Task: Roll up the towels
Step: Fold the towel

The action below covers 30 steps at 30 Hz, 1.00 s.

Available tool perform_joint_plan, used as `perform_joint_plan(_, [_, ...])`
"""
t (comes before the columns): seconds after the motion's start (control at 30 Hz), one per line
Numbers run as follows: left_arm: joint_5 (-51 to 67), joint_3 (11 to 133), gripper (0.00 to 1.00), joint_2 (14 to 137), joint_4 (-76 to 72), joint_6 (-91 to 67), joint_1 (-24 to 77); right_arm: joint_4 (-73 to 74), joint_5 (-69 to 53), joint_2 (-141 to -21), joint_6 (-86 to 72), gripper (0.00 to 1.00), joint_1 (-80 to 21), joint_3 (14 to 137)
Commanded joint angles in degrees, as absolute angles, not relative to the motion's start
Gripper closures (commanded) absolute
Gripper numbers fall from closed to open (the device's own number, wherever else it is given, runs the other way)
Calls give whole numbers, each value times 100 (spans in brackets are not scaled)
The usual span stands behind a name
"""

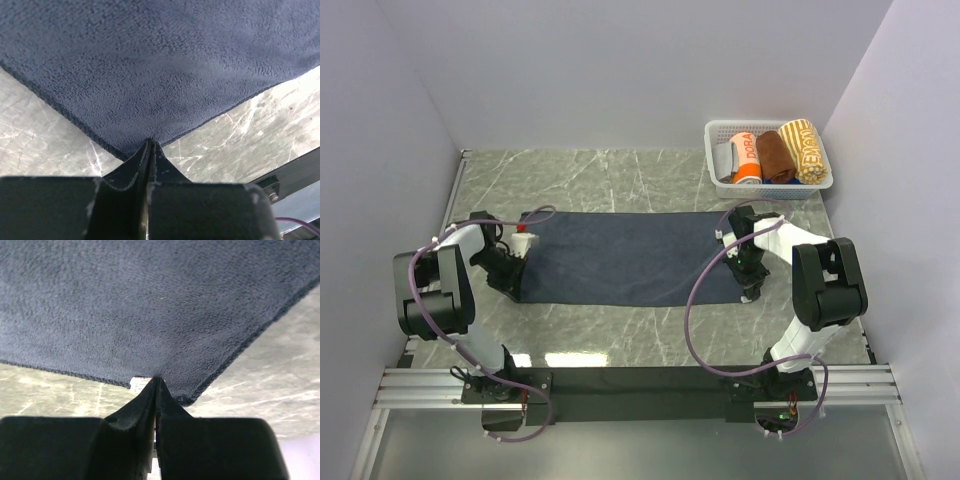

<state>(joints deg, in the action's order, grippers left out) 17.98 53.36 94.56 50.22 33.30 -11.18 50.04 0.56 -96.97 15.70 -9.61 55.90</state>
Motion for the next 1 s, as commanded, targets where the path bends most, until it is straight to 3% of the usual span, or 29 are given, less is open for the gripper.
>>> perform_joint_plan(0.0, [1143,5168,96,9580,4641,3190,-1230,4878,543,-9756,1529,95,-958,5537])
perform_joint_plan(0.27, [826,5071,98,9484,4877,3647,-1784,4957,756,-9695,1687,96,-984,5379])
perform_joint_plan(0.7, [949,4720,99,9036,5150,3762,-1802,5098,677,-9352,1811,92,-1573,4913])
perform_joint_plan(0.77, [958,4728,99,9035,5133,3727,-1863,5106,677,-9317,1819,89,-1582,4878])
perform_joint_plan(0.87, [1168,4939,96,9167,5246,3683,-1942,5150,572,-9238,1793,72,-1573,5053])
perform_joint_plan(0.97, [1772,5465,77,9115,5510,3788,-1986,5291,317,-9028,1758,59,-1565,5579])
